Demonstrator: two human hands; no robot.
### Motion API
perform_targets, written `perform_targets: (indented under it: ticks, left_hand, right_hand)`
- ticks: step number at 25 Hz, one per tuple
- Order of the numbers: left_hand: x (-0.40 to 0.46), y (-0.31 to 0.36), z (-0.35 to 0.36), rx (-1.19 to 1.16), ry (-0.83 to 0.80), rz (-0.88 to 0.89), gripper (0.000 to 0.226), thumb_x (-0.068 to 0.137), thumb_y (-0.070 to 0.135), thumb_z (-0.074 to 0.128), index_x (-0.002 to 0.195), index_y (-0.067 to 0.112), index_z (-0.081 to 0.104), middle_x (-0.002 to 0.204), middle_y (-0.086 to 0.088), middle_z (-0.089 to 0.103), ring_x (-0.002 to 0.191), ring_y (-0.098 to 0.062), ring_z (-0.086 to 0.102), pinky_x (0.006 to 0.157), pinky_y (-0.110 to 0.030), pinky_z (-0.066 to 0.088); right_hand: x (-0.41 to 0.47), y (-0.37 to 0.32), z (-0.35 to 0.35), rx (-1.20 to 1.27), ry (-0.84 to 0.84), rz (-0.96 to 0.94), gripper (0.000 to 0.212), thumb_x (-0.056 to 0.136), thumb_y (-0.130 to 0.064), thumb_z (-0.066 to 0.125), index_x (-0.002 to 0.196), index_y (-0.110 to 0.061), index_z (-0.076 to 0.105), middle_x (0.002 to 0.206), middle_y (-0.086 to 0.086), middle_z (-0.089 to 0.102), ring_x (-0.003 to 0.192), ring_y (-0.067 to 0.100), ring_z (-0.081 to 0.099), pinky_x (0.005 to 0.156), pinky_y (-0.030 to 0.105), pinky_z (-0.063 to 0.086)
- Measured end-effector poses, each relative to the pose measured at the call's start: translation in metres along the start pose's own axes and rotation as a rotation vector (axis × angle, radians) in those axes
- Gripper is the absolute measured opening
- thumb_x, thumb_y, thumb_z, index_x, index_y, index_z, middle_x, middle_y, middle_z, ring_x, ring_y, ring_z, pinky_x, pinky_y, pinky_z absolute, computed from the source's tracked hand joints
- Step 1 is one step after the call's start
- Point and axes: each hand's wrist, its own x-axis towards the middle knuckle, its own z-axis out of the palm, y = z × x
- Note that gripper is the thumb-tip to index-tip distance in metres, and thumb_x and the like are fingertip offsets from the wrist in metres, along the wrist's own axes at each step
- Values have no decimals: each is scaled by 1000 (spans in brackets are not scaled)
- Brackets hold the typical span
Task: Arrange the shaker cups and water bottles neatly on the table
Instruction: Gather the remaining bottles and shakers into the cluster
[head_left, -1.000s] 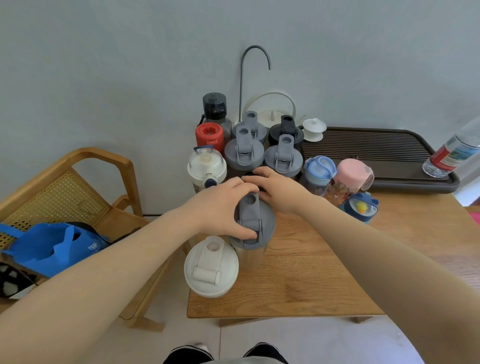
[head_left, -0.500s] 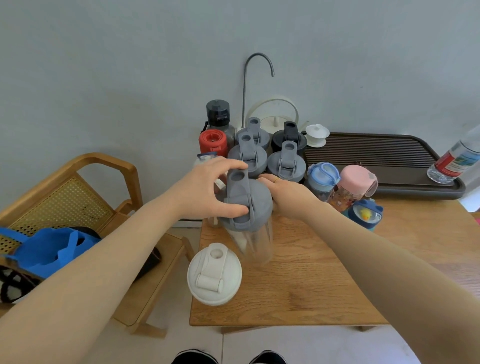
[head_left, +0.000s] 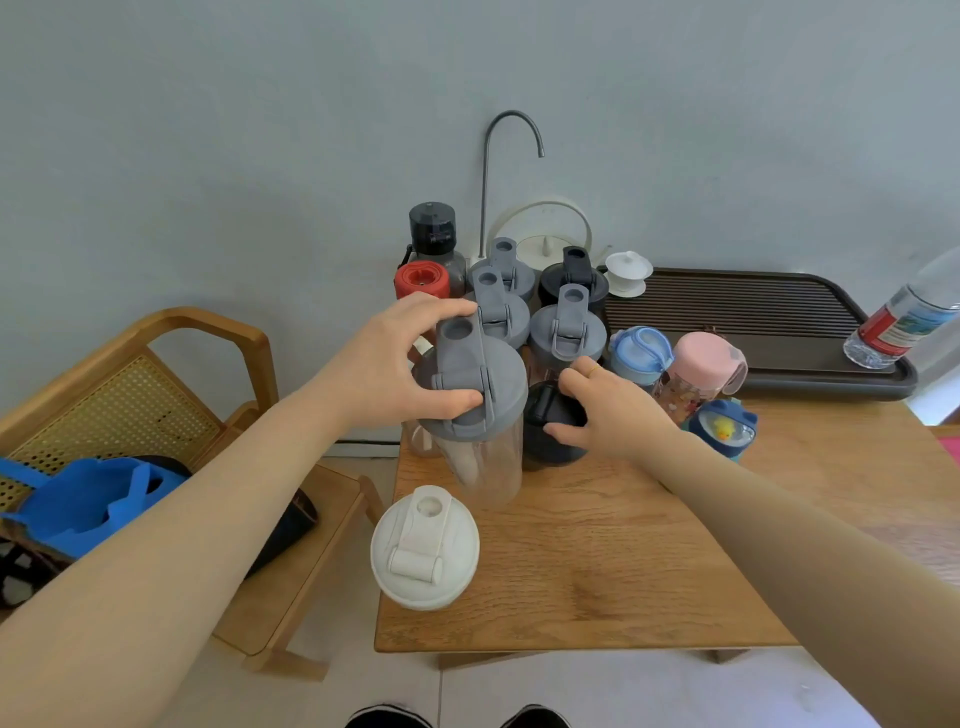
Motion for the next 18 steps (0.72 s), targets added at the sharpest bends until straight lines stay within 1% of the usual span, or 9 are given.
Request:
perform_targets:
  ticks: [2, 4, 7, 10, 12, 14, 15, 16, 18]
  left_hand:
    - [3, 0, 12, 35, -43, -11, 81, 61, 44, 72, 132, 26, 39, 121, 11, 41, 104, -4, 42, 81, -14, 40]
    - [8, 0, 28, 64, -111, -37, 83, 66, 41, 76, 136, 25, 34, 128, 7, 39, 113, -6, 37, 89, -23, 38]
    - [15, -2, 51, 131, -223, -62, 84, 71, 36, 74, 139, 25, 27, 140, 3, 34, 124, -13, 36, 98, -31, 38]
    - [23, -3, 66, 264, -302, -108, 80, 77, 35, 67, 142, 22, 21, 148, 0, 25, 129, -21, 34, 101, -35, 38]
    - [27, 0, 71, 447, -280, -76, 70, 84, 30, 60, 142, 19, 23, 153, -6, 16, 135, -26, 25, 105, -39, 33]
    - [27, 4, 74, 611, -169, 42, 55, 88, 24, 54, 139, 14, 33, 153, -11, 17, 137, -29, 20, 107, -42, 29]
    - [25, 4, 75, 624, -128, 78, 51, 89, 24, 53, 137, 13, 37, 152, -11, 22, 137, -29, 21, 106, -42, 30]
    - [22, 5, 76, 613, -122, 83, 52, 89, 29, 53, 136, 12, 38, 151, -10, 26, 136, -28, 24, 105, -42, 31]
    - [17, 2, 78, 613, -168, 59, 65, 86, 37, 57, 139, 12, 30, 150, -8, 29, 134, -25, 28, 102, -41, 38]
  right_hand:
    - [-11, 10, -7, 3, -28, 42, 39, 82, -42, 61, 105, -13, 49, 101, -1, 42, 86, 17, 50, 69, 29, 42]
    - [-21, 21, -14, -18, -71, 61, 40, 83, -41, 60, 111, -14, 49, 104, -2, 45, 92, 17, 51, 76, 31, 47]
    - [-30, 35, -21, -61, -159, 27, 42, 85, -35, 59, 122, -19, 47, 120, 2, 50, 109, 20, 51, 90, 33, 45]
    - [-33, 38, -18, -61, -222, -19, 43, 87, -21, 58, 127, -24, 44, 136, 0, 42, 123, 21, 42, 101, 39, 41]
    - [-34, 35, -14, -76, -216, -38, 46, 87, -9, 54, 127, -29, 43, 144, 0, 32, 128, 24, 37, 101, 42, 42]
    - [-36, 29, -10, -84, -216, -23, 52, 84, 1, 49, 125, -31, 42, 150, -1, 21, 131, 28, 35, 97, 43, 45]
    - [-38, 27, -8, -52, -220, -4, 54, 83, 2, 47, 127, -31, 41, 153, -1, 17, 132, 29, 34, 98, 43, 45]
    - [-40, 24, -8, 4, -220, 18, 56, 83, 0, 46, 130, -30, 39, 154, 0, 14, 133, 29, 33, 99, 42, 44]
    - [-45, 20, -6, 123, -194, 39, 53, 86, -12, 48, 135, -30, 35, 155, -1, 14, 134, 28, 33, 102, 41, 41]
